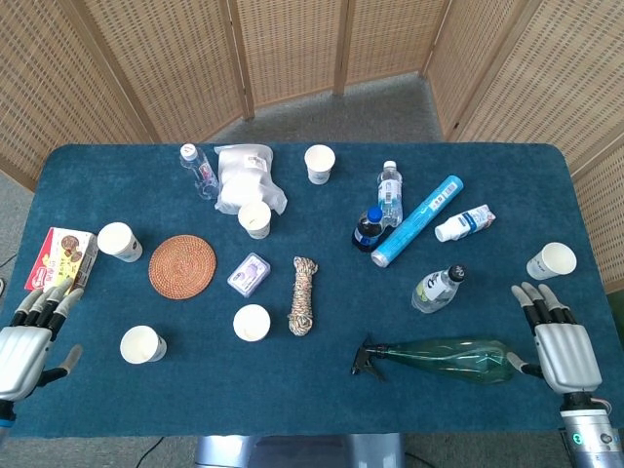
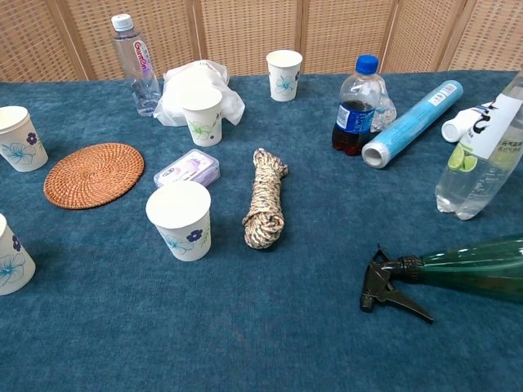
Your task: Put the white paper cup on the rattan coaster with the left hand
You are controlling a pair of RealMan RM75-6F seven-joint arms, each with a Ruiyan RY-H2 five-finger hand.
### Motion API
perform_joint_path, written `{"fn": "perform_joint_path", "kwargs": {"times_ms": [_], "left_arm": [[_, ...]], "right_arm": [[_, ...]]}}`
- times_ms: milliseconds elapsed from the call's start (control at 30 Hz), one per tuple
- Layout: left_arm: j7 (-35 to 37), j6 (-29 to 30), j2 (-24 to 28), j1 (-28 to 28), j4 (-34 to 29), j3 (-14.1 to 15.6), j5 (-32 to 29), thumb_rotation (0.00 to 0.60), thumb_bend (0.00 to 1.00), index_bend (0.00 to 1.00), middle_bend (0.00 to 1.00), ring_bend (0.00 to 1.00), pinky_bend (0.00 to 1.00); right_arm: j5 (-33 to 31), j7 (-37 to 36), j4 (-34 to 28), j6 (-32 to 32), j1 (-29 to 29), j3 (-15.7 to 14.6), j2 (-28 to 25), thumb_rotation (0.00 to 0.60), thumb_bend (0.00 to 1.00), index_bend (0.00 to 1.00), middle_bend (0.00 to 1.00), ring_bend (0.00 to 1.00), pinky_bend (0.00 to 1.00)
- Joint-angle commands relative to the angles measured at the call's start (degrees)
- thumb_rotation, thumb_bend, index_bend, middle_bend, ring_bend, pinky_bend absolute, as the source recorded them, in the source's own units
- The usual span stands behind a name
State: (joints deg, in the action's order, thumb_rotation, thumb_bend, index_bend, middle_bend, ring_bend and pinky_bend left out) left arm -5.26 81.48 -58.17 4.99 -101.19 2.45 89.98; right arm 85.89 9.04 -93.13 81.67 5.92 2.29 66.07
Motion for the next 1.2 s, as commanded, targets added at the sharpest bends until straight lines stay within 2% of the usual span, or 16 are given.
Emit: {"fn": "perform_joint_path", "kwargs": {"times_ms": [33, 233, 367, 600, 933, 1200], "left_arm": [[-0.09, -0.02, 0.01, 0.03, -0.22, -0.03, -0.06, 0.600, 0.45, 0.00, 0.00, 0.00, 0.00], [-0.35, 0.64, 0.49, -0.41, -0.97, 0.47, 0.76, 0.600, 0.45, 0.00, 0.00, 0.00, 0.00], [-0.32, -0.93, 1.42, -0.11, -1.75, 1.02, 0.20, 0.600, 0.44, 0.00, 0.00, 0.00, 0.00], [-2.67, -3.11, 2.53, 0.32, -2.94, 1.31, -1.75, 0.600, 0.31, 0.00, 0.00, 0.00, 0.00], [-5.67, -6.54, 1.14, 1.60, -3.07, 1.75, -2.86, 0.600, 0.23, 0.00, 0.00, 0.00, 0.00], [-9.02, -10.10, -1.39, 3.58, -3.88, 1.44, -4.40, 0.600, 0.22, 0.00, 0.00, 0.00, 0.00]], "right_arm": [[0.05, 0.14, 0.27, -0.20, 0.05, -0.16, 0.11, 0.600, 0.00, 0.08, 0.01, 0.05, 0.24], [0.60, 0.20, 0.22, 0.01, -0.10, -0.53, 0.11, 0.600, 0.00, 0.08, 0.01, 0.05, 0.24], [0.48, 0.16, 0.06, 0.06, -0.11, -0.44, 0.02, 0.600, 0.00, 0.08, 0.01, 0.05, 0.24], [0.40, -0.11, 0.14, -0.04, -0.10, -0.43, -0.02, 0.600, 0.00, 0.08, 0.01, 0.05, 0.24], [0.00, -0.46, -0.20, 0.37, -0.24, -0.06, -0.31, 0.600, 0.00, 0.08, 0.01, 0.05, 0.24], [-0.08, -1.17, -0.31, 0.46, -0.29, 0.05, -0.56, 0.600, 0.00, 0.08, 0.01, 0.05, 0.24]]}}
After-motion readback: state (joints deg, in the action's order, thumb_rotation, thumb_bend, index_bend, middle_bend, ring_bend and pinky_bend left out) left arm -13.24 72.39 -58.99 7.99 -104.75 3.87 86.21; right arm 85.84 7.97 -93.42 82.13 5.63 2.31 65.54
